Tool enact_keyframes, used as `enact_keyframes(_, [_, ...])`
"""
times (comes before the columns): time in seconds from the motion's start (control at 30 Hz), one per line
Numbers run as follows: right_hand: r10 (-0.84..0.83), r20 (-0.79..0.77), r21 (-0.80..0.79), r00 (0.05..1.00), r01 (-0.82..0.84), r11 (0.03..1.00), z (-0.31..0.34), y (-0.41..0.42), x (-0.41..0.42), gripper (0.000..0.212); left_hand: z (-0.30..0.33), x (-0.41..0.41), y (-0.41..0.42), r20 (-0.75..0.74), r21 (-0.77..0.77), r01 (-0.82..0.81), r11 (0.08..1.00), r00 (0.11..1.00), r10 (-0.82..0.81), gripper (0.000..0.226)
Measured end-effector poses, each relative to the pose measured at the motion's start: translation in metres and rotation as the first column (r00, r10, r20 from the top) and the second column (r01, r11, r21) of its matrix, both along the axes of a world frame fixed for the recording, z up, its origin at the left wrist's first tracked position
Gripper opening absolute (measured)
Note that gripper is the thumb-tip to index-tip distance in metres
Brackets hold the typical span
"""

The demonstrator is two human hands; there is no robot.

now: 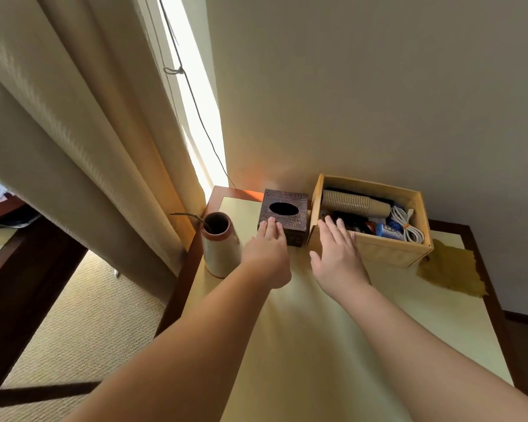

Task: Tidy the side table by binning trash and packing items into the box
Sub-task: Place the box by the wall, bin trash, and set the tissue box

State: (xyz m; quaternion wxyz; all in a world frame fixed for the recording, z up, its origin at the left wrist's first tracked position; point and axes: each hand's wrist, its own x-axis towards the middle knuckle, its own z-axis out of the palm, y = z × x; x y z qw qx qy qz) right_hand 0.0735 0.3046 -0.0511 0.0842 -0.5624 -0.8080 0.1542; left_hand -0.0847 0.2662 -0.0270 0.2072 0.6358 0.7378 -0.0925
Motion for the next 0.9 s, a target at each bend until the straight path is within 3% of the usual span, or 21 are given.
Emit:
enact_keyframes(0.27, [-0.059, -0.230, 0.054, 0.971, 0.073, 0.996, -0.012, -0.001, -0.002, 0.062, -0.003, -0.002, 0.010, 0.025, 0.020, 0.020, 1.000, 0.999, -0.021, 0.097])
enact_keyframes(0.9, [0.009, -0.251, -0.069, 0.968, -0.027, 0.997, 0.002, 0.000, 0.011, 0.066, 0.001, -0.008, 0.004, 0.132, 0.025, -0.018, 1.000, 0.991, 0.015, 0.094])
